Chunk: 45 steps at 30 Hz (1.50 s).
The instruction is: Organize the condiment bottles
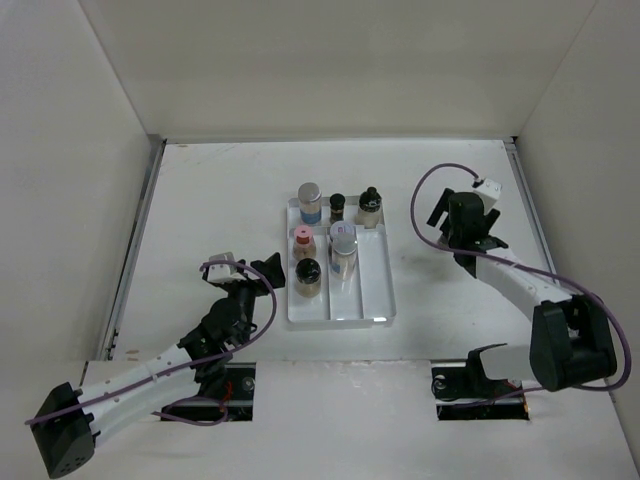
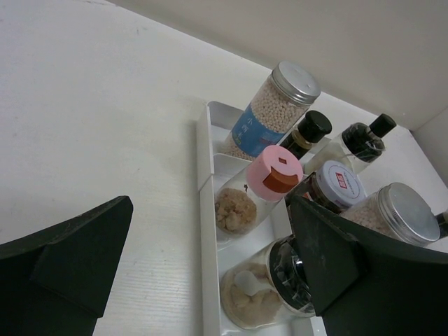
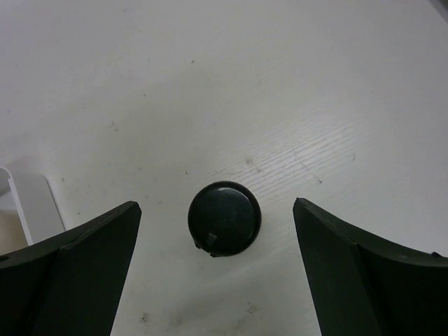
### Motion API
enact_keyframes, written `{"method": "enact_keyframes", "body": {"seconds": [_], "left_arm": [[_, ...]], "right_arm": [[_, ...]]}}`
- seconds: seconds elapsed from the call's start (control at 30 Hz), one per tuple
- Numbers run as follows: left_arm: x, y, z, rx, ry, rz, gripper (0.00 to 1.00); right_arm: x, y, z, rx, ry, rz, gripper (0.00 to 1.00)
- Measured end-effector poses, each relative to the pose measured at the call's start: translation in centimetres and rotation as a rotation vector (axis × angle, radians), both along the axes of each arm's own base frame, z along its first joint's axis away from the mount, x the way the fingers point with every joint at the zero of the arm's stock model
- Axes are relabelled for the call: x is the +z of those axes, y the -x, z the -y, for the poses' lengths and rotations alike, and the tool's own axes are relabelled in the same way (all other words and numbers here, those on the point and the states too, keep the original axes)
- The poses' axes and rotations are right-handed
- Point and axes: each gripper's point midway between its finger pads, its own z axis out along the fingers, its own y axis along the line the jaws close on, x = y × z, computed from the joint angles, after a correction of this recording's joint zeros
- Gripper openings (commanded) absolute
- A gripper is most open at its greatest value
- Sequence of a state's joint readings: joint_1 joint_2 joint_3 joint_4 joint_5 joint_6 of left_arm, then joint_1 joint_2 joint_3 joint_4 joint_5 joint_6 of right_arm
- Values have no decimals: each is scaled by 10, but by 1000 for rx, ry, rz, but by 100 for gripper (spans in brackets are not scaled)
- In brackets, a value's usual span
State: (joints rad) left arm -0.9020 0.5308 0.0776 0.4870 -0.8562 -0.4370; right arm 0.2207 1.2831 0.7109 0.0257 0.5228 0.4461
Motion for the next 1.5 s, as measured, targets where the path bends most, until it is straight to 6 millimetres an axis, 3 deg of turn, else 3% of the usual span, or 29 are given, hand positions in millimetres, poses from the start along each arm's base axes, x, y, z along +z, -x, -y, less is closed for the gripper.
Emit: {"method": "enact_keyframes", "body": {"seconds": [0.13, 0.37, 0.43, 0.57, 0.67, 0.9, 1.03, 1.17, 1.27, 1.37, 1.5], "left_arm": [[1, 0, 0, -2, 3, 3, 100], [3, 1, 0, -2, 9, 7, 100], [3, 1, 0, -1, 10, 8, 100], [3, 0, 0, 0, 11, 8, 100], [3, 0, -1, 4, 10, 8, 100], [0, -1, -6, 33, -1, -2, 100], [-1, -3, -12, 65, -3, -4, 100], [2, -3, -18, 91, 9, 4, 100], [4, -5, -25, 121, 17, 9, 100], [5, -5, -29, 137, 21, 11, 100], [2, -5, -31, 146, 27, 4, 100]], "right_arm": [[-13, -9, -3, 15, -15, -41, 85], [-28, -22, -8, 19, -28, -80, 51], [-28, -24, -8, 17, -31, -81, 45], [-25, -23, -9, 14, -23, -74, 40], [-12, -15, -19, 35, -20, -37, 39], [51, 24, -71, 189, -58, 135, 40], [67, 62, -124, 357, -103, 180, 40], [59, 114, -188, 573, -142, 152, 40], [49, 141, -219, 670, -147, 118, 40], [34, 158, -239, 727, -128, 76, 40], [12, 163, -256, 752, -82, 23, 40]]}}
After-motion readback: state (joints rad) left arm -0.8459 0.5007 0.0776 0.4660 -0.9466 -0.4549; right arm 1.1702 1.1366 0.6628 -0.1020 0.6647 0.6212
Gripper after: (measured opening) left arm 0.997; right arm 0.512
